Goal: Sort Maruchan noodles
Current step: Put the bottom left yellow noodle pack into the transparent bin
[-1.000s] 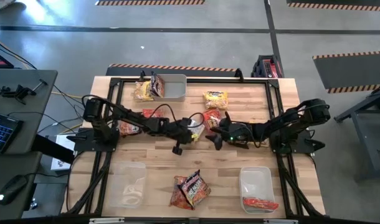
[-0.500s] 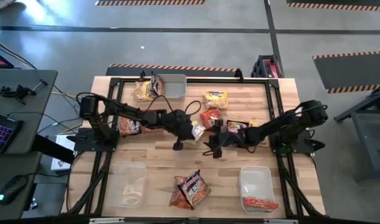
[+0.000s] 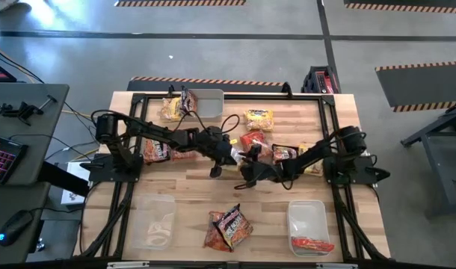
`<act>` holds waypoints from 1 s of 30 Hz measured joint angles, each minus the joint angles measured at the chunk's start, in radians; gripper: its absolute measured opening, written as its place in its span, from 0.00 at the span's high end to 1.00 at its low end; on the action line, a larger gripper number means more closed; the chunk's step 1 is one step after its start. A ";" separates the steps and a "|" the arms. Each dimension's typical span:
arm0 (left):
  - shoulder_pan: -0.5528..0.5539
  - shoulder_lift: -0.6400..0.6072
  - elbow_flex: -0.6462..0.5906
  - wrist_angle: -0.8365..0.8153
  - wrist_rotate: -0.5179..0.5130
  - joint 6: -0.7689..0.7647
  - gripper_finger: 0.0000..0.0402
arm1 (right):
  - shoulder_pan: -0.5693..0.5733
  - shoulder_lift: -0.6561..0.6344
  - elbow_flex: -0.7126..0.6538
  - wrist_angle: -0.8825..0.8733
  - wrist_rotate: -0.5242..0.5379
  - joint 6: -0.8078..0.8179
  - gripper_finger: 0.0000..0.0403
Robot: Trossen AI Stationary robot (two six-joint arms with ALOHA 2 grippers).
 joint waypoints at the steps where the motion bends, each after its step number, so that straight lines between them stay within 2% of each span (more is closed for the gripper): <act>1: 0.000 0.000 0.000 0.004 0.001 -0.005 1.00 | -0.003 0.013 0.000 0.031 0.003 0.001 0.33; 6: 0.006 -0.001 0.000 0.031 0.039 -0.041 1.00 | -0.017 0.051 0.000 0.118 0.006 0.015 0.35; 9: 0.015 -0.002 0.000 0.041 0.049 -0.065 1.00 | -0.024 0.052 0.000 0.126 0.006 0.046 0.40; 18: 0.055 -0.002 0.000 0.094 0.179 -0.210 1.00 | -0.023 0.052 0.000 0.141 -0.014 0.045 0.73; 21: 0.077 -0.002 0.000 0.100 0.259 -0.285 0.98 | -0.023 0.052 0.000 0.151 -0.016 0.025 0.80; 25: 0.109 -0.002 0.001 0.099 0.409 -0.384 0.92 | -0.024 0.052 0.000 0.148 -0.011 -0.024 0.79; 30: 0.148 -0.002 0.001 0.099 0.549 -0.505 0.81 | -0.021 0.041 0.000 0.139 -0.004 -0.175 0.71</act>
